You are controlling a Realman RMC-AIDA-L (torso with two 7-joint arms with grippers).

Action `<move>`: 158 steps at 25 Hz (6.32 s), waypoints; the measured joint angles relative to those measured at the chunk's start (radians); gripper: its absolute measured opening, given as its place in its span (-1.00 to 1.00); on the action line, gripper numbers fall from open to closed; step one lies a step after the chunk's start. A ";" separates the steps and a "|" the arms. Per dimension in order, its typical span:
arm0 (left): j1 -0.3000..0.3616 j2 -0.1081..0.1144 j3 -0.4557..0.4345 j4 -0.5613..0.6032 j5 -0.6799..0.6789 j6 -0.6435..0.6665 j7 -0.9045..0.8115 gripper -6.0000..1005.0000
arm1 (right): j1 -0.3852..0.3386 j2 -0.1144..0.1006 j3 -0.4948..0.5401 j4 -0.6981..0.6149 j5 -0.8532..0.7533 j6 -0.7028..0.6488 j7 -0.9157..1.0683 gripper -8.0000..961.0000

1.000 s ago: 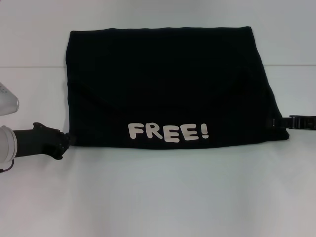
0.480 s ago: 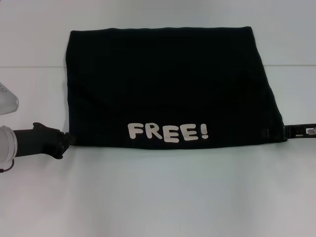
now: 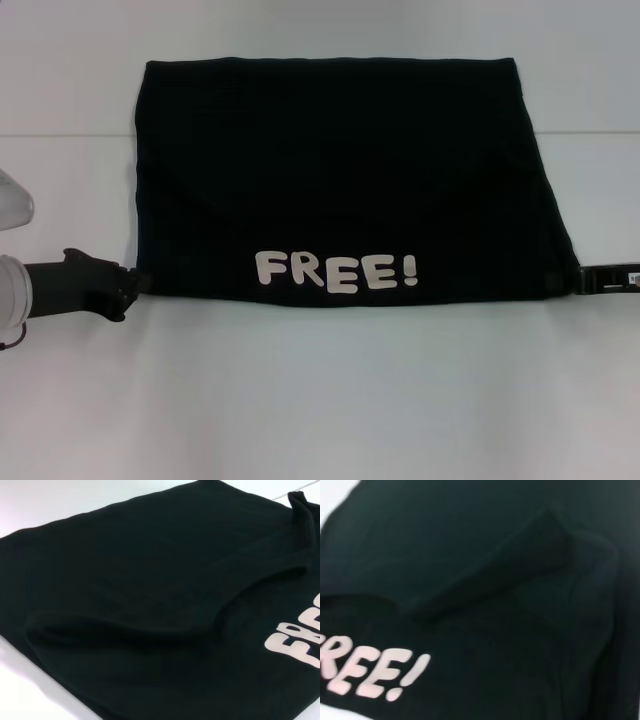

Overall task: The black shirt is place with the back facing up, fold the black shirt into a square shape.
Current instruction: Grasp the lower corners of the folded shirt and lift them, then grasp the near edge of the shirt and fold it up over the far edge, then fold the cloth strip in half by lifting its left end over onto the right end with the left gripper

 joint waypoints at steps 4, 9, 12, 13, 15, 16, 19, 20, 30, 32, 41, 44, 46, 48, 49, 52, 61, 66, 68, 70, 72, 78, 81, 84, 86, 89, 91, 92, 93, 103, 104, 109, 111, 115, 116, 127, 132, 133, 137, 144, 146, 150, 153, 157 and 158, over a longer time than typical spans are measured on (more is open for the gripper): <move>0.018 -0.001 -0.008 0.041 0.000 0.064 -0.037 -0.99 | -0.037 0.005 0.015 -0.055 0.015 -0.070 -0.013 -0.76; 0.055 -0.004 -0.066 0.138 0.001 0.275 -0.088 -0.97 | -0.088 0.006 0.046 -0.114 0.021 -0.190 -0.028 -0.89; 0.064 0.003 -0.136 0.163 0.001 0.405 -0.101 -0.96 | -0.134 0.012 0.078 -0.158 0.027 -0.283 -0.052 -0.88; 0.067 0.006 -0.166 0.166 0.001 0.455 -0.101 -0.96 | -0.152 0.014 0.092 -0.174 0.027 -0.317 -0.066 -0.88; 0.075 0.014 -0.210 0.167 0.001 0.524 -0.101 -0.95 | -0.183 0.020 0.114 -0.194 0.028 -0.383 -0.097 -0.87; 0.081 0.018 -0.228 0.166 0.002 0.553 -0.101 -0.95 | -0.200 0.022 0.124 -0.199 0.027 -0.418 -0.117 -0.87; 0.091 0.026 -0.276 0.164 0.013 0.637 -0.101 -0.94 | -0.245 0.026 0.151 -0.203 0.028 -0.500 -0.166 -0.86; 0.093 0.029 -0.294 0.164 0.025 0.666 -0.102 -0.94 | -0.264 0.029 0.164 -0.203 0.027 -0.526 -0.183 -0.86; 0.135 0.026 -0.352 0.164 0.095 0.816 -0.111 -0.91 | -0.370 0.035 0.246 -0.204 0.023 -0.658 -0.283 -0.84; 0.141 0.024 -0.353 0.163 0.105 0.829 -0.111 -0.90 | -0.376 0.031 0.247 -0.204 0.022 -0.675 -0.285 -0.83; 0.057 0.054 -0.376 0.140 0.108 0.749 -0.143 -0.88 | -0.290 0.008 0.323 -0.205 0.025 -0.667 -0.280 -0.81; -0.019 0.085 -0.370 0.098 0.109 0.651 -0.169 -0.87 | -0.225 -0.011 0.356 -0.200 0.025 -0.623 -0.257 -0.80; -0.080 0.107 -0.361 0.050 0.110 0.565 -0.178 -0.86 | -0.180 -0.022 0.360 -0.195 0.025 -0.566 -0.229 -0.80; -0.128 0.123 -0.343 0.007 0.114 0.477 -0.190 -0.86 | -0.140 -0.028 0.355 -0.188 0.023 -0.507 -0.206 -0.79; -0.155 0.132 -0.315 -0.021 0.116 0.412 -0.202 -0.85 | -0.117 -0.031 0.350 -0.179 0.018 -0.475 -0.195 -0.79; -0.211 0.143 -0.231 -0.077 0.117 0.251 -0.241 -0.85 | -0.053 -0.036 0.331 -0.140 0.007 -0.361 -0.166 -0.78; -0.307 0.128 -0.062 -0.186 0.116 -0.147 -0.269 -0.82 | 0.085 -0.043 0.237 0.009 0.008 -0.005 -0.109 -0.76; -0.325 0.128 -0.026 -0.200 0.112 -0.224 -0.269 -0.80 | 0.144 -0.043 0.225 0.057 0.009 0.113 -0.106 -0.75; -0.333 0.127 -0.017 -0.203 0.111 -0.247 -0.269 -0.80 | 0.158 -0.042 0.224 0.064 0.008 0.139 -0.104 -0.74; -0.342 0.124 -0.009 -0.203 0.110 -0.271 -0.269 -0.79 | 0.170 -0.041 0.223 0.065 0.009 0.161 -0.104 -0.74; -0.353 0.123 -0.002 -0.205 0.109 -0.287 -0.269 -0.79 | 0.180 -0.041 0.223 0.066 0.010 0.175 -0.103 -0.73; -0.388 0.128 0.000 -0.233 0.109 -0.338 -0.263 -0.77 | 0.202 -0.044 0.222 0.070 0.012 0.235 -0.096 -0.72; -0.398 0.129 0.001 -0.255 0.109 -0.372 -0.262 -0.76 | 0.210 -0.039 0.221 0.081 0.012 0.267 -0.103 -0.71; -0.404 0.129 0.007 -0.275 0.111 -0.413 -0.260 -0.75 | 0.215 -0.034 0.212 0.094 0.012 0.297 -0.107 -0.70; -0.406 0.127 0.012 -0.285 0.110 -0.432 -0.255 -0.75 | 0.220 -0.032 0.208 0.106 0.013 0.315 -0.110 -0.70; -0.411 0.123 0.014 -0.297 0.109 -0.453 -0.246 -0.74 | 0.227 -0.028 0.207 0.114 0.014 0.335 -0.117 -0.69; -0.414 0.121 0.016 -0.308 0.109 -0.471 -0.245 -0.73 | 0.233 -0.023 0.206 0.118 0.015 0.346 -0.118 -0.69; -0.414 0.120 0.019 -0.313 0.109 -0.482 -0.244 -0.73 | 0.234 -0.022 0.205 0.120 0.015 0.350 -0.118 -0.69; -0.416 0.118 0.024 -0.318 0.109 -0.498 -0.244 -0.73 | 0.236 -0.021 0.202 0.121 0.015 0.354 -0.118 -0.68; -0.414 0.065 0.040 -0.324 0.110 -0.654 -0.244 -0.70 | 0.230 -0.008 0.163 0.105 0.017 0.400 -0.109 -0.56; -0.413 0.063 0.040 -0.325 0.108 -0.671 -0.246 -0.69 | 0.227 -0.008 0.166 0.099 0.022 0.414 -0.109 -0.47; -0.398 0.057 0.025 -0.315 0.095 -0.723 -0.278 -0.41 | 0.217 -0.013 0.160 0.085 0.043 0.442 -0.115 -0.09; -0.391 0.057 0.028 -0.311 0.090 -0.720 -0.292 -0.23 | 0.217 -0.020 0.162 0.084 0.044 0.430 -0.111 -0.01; -0.383 0.054 0.034 -0.293 0.093 -0.683 -0.312 0.05 | 0.212 -0.040 0.159 0.083 0.048 0.369 -0.071 0.16; -0.379 0.053 0.035 -0.282 0.097 -0.657 -0.327 0.12 | 0.211 -0.048 0.152 0.083 0.046 0.336 -0.043 0.20; -0.201 0.055 0.028 0.078 0.058 0.066 -0.561 0.76 | 0.110 -0.069 0.144 -0.032 0.166 -0.140 0.041 0.81; -0.131 0.070 0.018 0.138 0.028 0.181 -0.624 0.79 | 0.076 -0.062 0.141 -0.035 0.219 -0.169 0.015 0.85; -0.120 0.073 0.016 0.140 0.027 0.190 -0.643 0.79 | 0.074 -0.060 0.141 -0.035 0.220 -0.167 0.014 0.85; -0.089 0.085 -0.005 0.114 0.027 0.221 -0.722 0.79 | 0.072 -0.057 0.141 -0.034 0.221 -0.164 0.012 0.85; -0.089 0.118 -0.173 0.007 0.027 0.303 -0.851 0.79 | 0.084 -0.059 0.143 -0.034 0.222 -0.139 0.014 0.84; -0.095 0.131 -0.223 -0.045 0.027 0.316 -0.896 0.79 | 0.087 -0.060 0.142 -0.034 0.222 -0.117 0.014 0.84; -0.103 0.139 -0.256 -0.117 0.033 0.325 -0.977 0.79 | 0.093 -0.065 0.136 -0.035 0.222 -0.089 0.016 0.84; -0.105 0.140 -0.255 -0.164 0.038 0.324 -1.042 0.79 | 0.095 -0.069 0.135 -0.035 0.222 -0.086 0.018 0.84; -0.098 0.140 -0.271 -0.209 0.033 0.308 -1.112 0.79 | 0.095 -0.071 0.138 -0.035 0.222 -0.078 0.018 0.84; -0.096 0.139 -0.281 -0.221 0.031 0.300 -1.133 0.79 | 0.095 -0.071 0.138 -0.035 0.222 -0.077 0.018 0.84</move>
